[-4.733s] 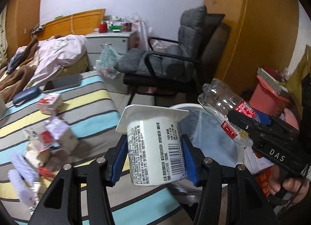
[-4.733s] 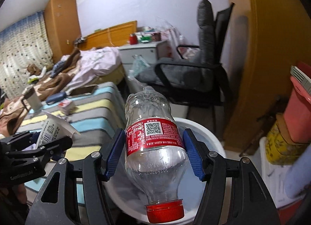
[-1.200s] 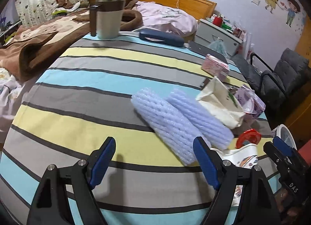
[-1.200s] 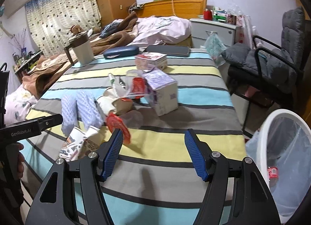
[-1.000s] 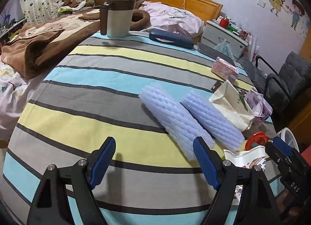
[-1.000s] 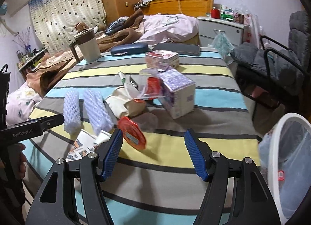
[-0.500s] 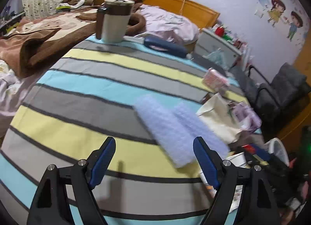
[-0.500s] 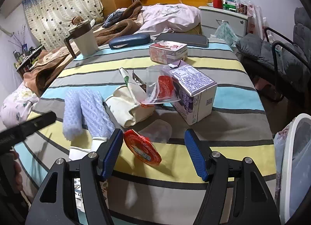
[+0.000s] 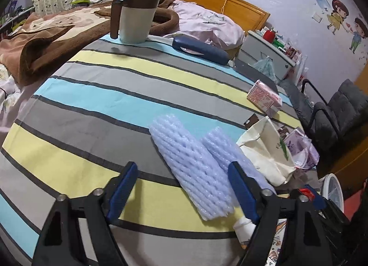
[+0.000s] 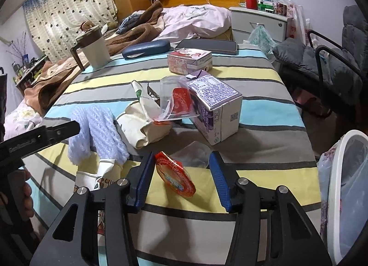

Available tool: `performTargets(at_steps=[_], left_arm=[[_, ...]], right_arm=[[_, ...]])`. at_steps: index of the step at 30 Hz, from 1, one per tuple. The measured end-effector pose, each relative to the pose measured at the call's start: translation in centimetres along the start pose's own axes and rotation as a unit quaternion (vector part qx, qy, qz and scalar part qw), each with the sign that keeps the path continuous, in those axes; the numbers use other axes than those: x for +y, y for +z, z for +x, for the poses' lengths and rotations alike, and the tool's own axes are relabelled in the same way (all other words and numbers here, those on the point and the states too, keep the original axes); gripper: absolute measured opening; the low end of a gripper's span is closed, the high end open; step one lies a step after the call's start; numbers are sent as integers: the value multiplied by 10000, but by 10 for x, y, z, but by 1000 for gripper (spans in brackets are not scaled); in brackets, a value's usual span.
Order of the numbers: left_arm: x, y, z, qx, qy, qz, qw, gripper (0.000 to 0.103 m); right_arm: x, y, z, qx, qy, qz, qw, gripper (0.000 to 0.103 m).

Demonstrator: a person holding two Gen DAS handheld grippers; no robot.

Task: Collect trash
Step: 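Grasp the red tape roll with the right tool while the left tool grasps a white foam net, then carry tape roll and foam net to the bin and release both inside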

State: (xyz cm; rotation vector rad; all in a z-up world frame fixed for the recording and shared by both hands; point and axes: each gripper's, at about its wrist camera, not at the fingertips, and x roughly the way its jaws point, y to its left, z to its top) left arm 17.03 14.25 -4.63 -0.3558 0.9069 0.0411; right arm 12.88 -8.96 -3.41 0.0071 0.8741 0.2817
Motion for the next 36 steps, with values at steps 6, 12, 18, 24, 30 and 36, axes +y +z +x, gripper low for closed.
performTargets(at_steps=[6, 12, 18, 24, 30, 36], left_arm=[[-5, -1, 8, 116, -61, 121, 9998, 57], [-9, -2, 4, 83, -90, 253, 9996, 37], [-16, -6, -6, -54, -23, 447, 9990, 33], [-20, -11, -20, -164, -99, 522, 9985, 33], [-28, -17, -36, -301, -130, 634, 9974, 33], [-47, -25, -54, -441, -287, 894, 9946, 33]], right_arm=[[-3, 0, 0, -40, 16, 27, 10000, 48], [-7, -1, -3, -83, 36, 81, 9999, 47], [-10, -3, -6, -135, 69, 155, 9998, 47], [-13, -6, -11, -214, 75, 193, 9996, 47], [-15, -8, -20, -322, 16, 163, 9993, 47], [-19, -7, -37, -539, 10, 196, 9984, 47]])
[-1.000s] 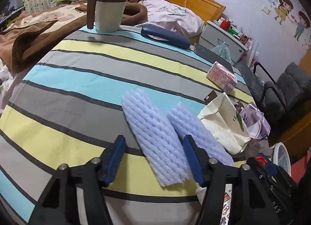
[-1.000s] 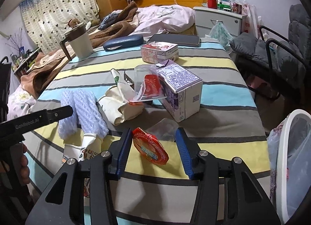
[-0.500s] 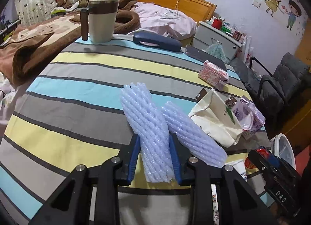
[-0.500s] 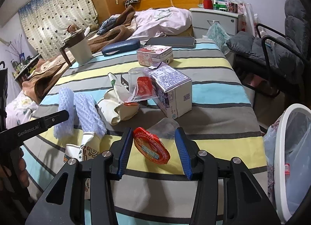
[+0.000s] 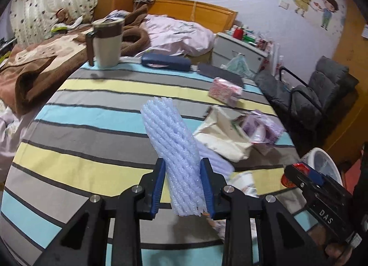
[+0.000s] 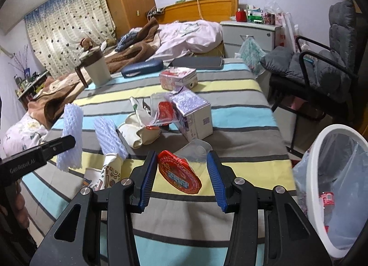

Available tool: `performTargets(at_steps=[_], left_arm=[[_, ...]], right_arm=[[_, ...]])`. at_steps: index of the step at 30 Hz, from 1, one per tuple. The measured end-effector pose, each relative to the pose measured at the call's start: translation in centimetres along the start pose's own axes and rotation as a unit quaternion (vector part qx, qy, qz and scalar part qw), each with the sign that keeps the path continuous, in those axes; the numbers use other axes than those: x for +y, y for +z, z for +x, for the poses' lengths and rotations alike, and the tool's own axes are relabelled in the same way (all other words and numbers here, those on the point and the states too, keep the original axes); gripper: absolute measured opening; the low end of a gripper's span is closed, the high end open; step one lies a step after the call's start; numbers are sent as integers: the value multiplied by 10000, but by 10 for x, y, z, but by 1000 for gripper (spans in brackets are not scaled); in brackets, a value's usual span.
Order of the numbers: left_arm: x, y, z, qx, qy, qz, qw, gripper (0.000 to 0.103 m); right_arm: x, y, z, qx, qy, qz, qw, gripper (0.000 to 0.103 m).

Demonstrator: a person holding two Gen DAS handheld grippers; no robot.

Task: Collect trash
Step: 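Carry tape roll and foam net to the bin and release both inside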

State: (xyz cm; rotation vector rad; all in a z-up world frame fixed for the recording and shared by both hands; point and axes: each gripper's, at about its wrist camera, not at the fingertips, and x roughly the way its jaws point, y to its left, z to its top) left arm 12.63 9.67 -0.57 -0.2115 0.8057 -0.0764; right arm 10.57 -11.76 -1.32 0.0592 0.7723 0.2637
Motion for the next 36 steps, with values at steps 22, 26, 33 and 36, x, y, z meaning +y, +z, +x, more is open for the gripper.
performTargets(at_steps=[22, 26, 33, 36], left_arm=[[-135, -9, -19, -165, -997, 1338, 9858, 33], [-166, -12, -17, -123, -1213, 1591, 9797, 33], [-218, -21, -14, -29, -1543, 2018, 9672, 33], [-238, -25, -10, 33, -1647, 2169, 9622, 33]], right_arm=[[-69, -6, -66, -736, -695, 526, 9935, 47], [-89, -9, -80, -819, -897, 639, 9905, 47], [-121, -16, -97, -913, -1255, 839, 9843, 47], [-134, -19, -104, -918, -1390, 905, 9819, 47]])
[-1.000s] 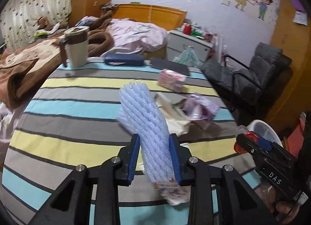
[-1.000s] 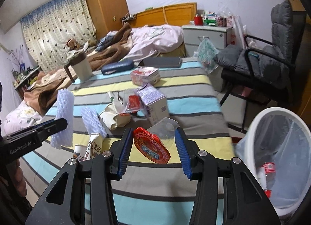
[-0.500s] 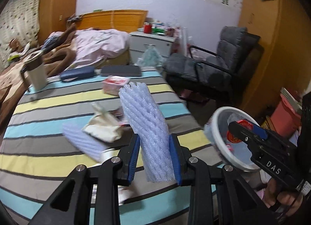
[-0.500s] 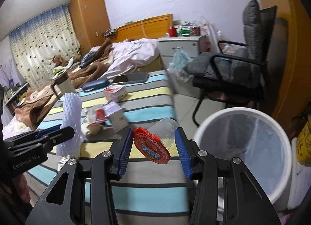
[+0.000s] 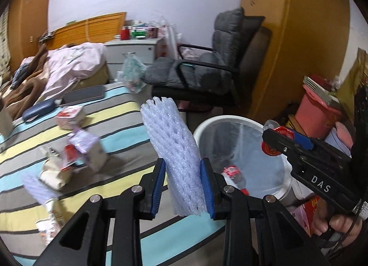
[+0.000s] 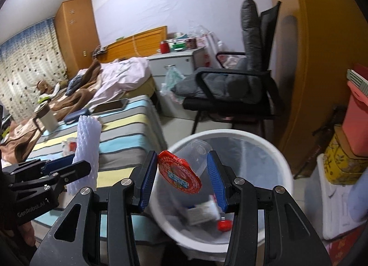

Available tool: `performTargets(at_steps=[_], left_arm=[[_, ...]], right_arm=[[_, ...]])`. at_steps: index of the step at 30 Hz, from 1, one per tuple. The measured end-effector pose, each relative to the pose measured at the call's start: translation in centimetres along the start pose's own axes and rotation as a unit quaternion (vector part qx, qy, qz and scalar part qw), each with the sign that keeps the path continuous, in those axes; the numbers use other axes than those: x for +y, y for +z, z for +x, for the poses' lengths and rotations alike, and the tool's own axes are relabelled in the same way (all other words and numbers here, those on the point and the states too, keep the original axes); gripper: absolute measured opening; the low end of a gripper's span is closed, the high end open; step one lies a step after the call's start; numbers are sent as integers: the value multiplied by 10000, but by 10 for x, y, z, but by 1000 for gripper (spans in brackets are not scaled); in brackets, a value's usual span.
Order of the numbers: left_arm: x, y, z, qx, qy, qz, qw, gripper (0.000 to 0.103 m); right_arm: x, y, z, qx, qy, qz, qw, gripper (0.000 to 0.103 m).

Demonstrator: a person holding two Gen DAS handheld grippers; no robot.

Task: Collect trash
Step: 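Carry tape roll and foam net to the bin and release both inside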

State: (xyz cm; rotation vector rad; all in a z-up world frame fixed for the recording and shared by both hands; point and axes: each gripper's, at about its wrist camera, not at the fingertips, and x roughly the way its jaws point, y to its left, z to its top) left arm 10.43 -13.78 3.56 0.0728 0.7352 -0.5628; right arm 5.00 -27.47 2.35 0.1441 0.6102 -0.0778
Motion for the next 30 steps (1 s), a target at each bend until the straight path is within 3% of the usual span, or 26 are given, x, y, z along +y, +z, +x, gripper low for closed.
performTargets(at_steps=[8, 19, 24, 26, 30], left_arm=[[-40, 3, 35, 326, -290, 316, 9985, 33], [-57, -4, 71, 779, -450, 342, 9954, 34], [-57, -4, 77, 829, -504, 308, 9948, 43], [-56, -4, 76, 825, -488, 285, 9950, 56], [-53, -4, 75, 807, -491, 240, 9952, 59]], right_arm=[[-32, -2, 8, 153, -290, 116, 9994, 47], [-62, -12, 35, 688, -386, 298, 9964, 48], [-66, -13, 40, 830, -357, 266, 9956, 50], [-66, -13, 39, 819, -350, 285, 9956, 61], [-68, -14, 36, 811, -387, 273, 9956, 63]])
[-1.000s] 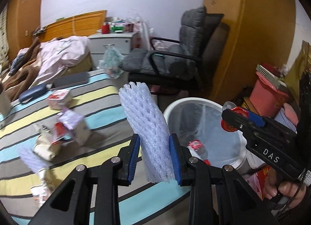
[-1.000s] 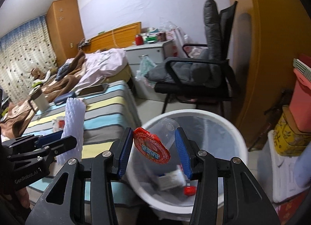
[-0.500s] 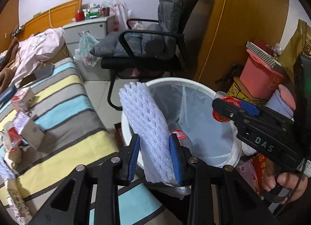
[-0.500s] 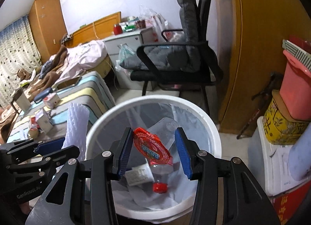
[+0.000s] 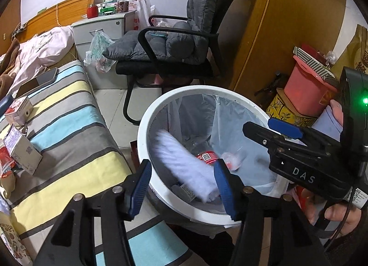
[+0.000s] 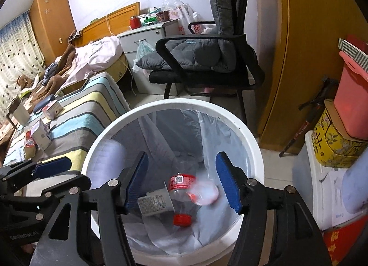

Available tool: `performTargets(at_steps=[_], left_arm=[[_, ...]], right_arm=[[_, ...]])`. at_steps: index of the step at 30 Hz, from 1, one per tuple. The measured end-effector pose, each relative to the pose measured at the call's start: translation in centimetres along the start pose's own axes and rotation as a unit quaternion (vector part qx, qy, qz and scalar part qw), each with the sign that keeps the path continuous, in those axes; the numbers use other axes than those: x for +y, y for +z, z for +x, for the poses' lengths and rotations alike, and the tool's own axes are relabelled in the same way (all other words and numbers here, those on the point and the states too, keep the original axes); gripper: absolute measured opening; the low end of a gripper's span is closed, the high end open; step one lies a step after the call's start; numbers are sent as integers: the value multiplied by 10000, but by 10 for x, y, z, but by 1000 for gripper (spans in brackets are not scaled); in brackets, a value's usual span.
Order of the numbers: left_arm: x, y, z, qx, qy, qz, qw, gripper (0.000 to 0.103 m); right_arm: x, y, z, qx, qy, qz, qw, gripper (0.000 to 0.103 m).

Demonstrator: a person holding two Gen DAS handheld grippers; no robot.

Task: Collect trash
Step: 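Carry tape roll and foam net to the bin and release both inside, then move both tools back over the bed toward the patterned paper cup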

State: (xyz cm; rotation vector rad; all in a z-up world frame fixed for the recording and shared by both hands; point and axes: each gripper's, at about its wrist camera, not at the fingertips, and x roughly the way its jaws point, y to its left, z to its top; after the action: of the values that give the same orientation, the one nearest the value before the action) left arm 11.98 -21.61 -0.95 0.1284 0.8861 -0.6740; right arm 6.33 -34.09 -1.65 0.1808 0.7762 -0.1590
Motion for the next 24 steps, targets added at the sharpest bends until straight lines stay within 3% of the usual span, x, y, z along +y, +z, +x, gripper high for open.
performTargets(at_steps=[24], left_arm=[[47, -30, -72, -648, 645, -520, 9945, 67]], right_arm=[[46, -3, -26, -472, 296, -219, 9982, 63]])
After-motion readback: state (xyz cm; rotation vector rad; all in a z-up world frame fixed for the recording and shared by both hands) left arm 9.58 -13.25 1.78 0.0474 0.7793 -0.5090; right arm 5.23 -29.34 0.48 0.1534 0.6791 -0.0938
